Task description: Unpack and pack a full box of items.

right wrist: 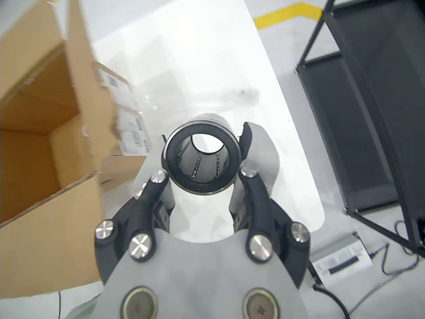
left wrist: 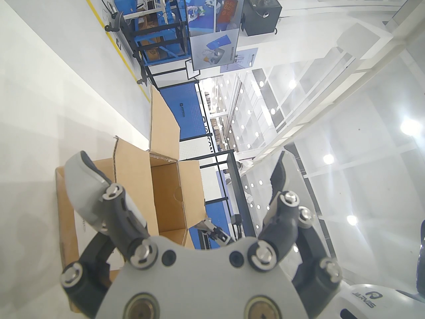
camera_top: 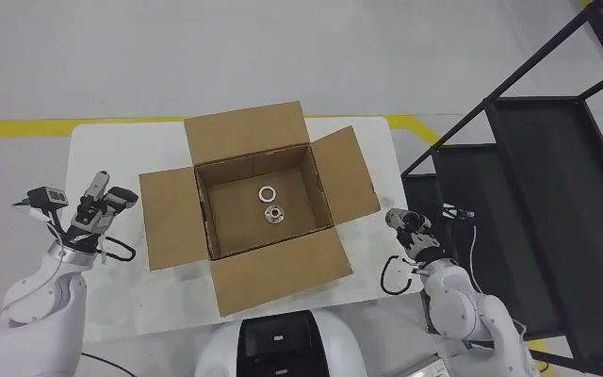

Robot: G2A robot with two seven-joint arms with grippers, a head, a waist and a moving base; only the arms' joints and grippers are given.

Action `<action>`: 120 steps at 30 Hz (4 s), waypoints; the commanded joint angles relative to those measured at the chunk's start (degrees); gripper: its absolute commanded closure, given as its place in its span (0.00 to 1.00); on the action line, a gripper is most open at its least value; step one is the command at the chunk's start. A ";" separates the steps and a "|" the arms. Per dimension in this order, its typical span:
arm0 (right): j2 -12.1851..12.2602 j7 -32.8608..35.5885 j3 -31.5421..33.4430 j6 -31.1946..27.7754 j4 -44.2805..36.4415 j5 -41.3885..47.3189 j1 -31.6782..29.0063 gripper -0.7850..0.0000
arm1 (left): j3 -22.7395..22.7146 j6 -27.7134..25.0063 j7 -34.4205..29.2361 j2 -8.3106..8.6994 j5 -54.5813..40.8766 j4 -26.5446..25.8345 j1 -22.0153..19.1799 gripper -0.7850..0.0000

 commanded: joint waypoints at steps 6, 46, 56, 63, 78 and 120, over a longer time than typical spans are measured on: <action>0.31 0.02 -1.65 -10.67 -4.50 1.68 -2.16 1.00 | 0.00 0.00 0.00 0.00 0.00 0.00 0.00 0.00; -10.00 21.17 -50.14 21.29 45.16 -20.81 54.93 1.00 | 0.00 0.00 0.00 0.00 0.00 0.00 0.00 0.00; -11.68 19.38 -49.81 22.00 48.05 -18.57 55.80 0.00 | 0.00 0.00 0.00 0.00 0.00 0.00 0.00 0.00; -10.04 19.62 -44.38 19.43 35.62 -19.80 48.32 0.00 | 0.00 0.00 0.00 0.00 0.00 0.00 0.00 0.00; -5.55 26.12 -25.73 -4.04 0.22 -1.38 24.71 0.00 | 0.00 0.00 0.00 0.00 0.00 0.00 0.00 0.00; -2.85 20.98 5.11 -4.43 13.89 28.43 24.69 0.00 | 9.88 -1.60 11.44 -2.21 9.08 14.51 -9.34 0.00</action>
